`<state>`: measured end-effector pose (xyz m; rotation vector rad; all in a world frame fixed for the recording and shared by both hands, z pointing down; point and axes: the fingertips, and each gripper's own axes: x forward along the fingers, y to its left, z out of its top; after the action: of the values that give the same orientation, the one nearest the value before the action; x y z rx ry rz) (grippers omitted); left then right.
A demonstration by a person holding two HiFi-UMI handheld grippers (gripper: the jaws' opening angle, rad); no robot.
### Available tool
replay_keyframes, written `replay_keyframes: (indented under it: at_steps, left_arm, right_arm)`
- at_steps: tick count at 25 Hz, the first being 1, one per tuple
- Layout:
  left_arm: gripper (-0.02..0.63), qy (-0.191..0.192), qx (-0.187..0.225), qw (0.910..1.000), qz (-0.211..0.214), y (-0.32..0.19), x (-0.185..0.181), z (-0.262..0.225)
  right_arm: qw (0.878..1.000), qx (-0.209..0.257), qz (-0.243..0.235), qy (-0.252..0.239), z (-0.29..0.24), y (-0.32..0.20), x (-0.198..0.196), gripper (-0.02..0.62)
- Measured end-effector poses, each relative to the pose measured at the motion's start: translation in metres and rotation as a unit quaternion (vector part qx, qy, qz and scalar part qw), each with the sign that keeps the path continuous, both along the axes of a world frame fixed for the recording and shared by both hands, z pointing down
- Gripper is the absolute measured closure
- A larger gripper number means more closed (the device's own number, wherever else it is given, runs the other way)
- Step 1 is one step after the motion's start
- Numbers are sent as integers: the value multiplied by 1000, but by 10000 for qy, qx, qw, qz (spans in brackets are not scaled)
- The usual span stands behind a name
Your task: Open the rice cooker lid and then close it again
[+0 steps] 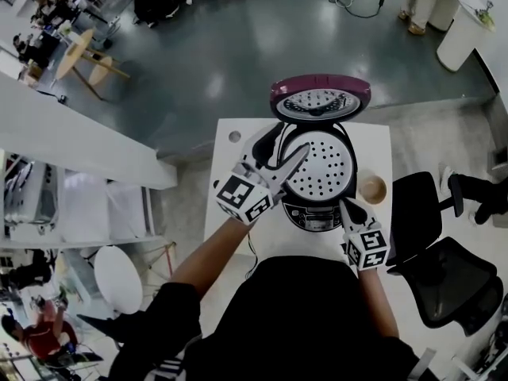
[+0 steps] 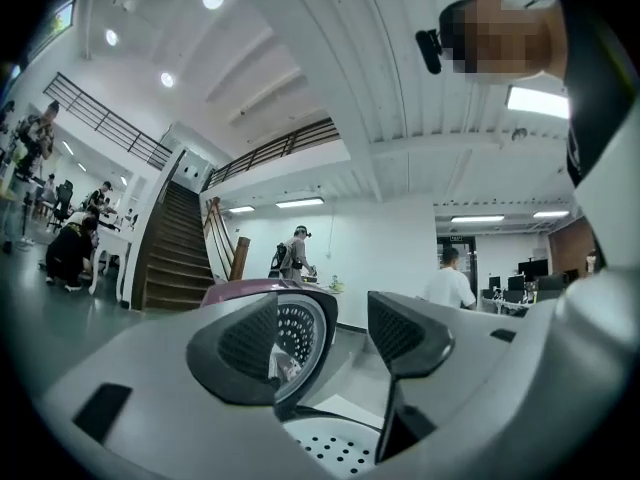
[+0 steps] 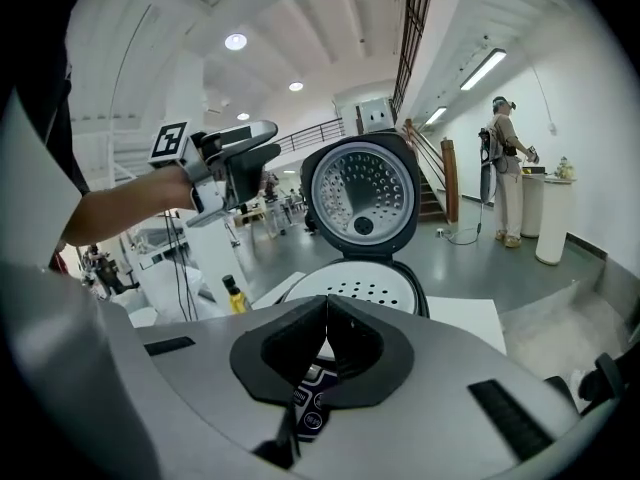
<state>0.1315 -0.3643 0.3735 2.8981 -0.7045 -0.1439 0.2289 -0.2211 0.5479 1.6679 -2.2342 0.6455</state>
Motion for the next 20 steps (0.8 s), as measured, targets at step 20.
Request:
replay_keyframes:
  at_steps: [20]
  left_arm:
    - [350, -503, 318, 9981, 150, -117, 27, -26]
  right_arm:
    - [9995, -134, -133, -242, 15, -11, 12, 595]
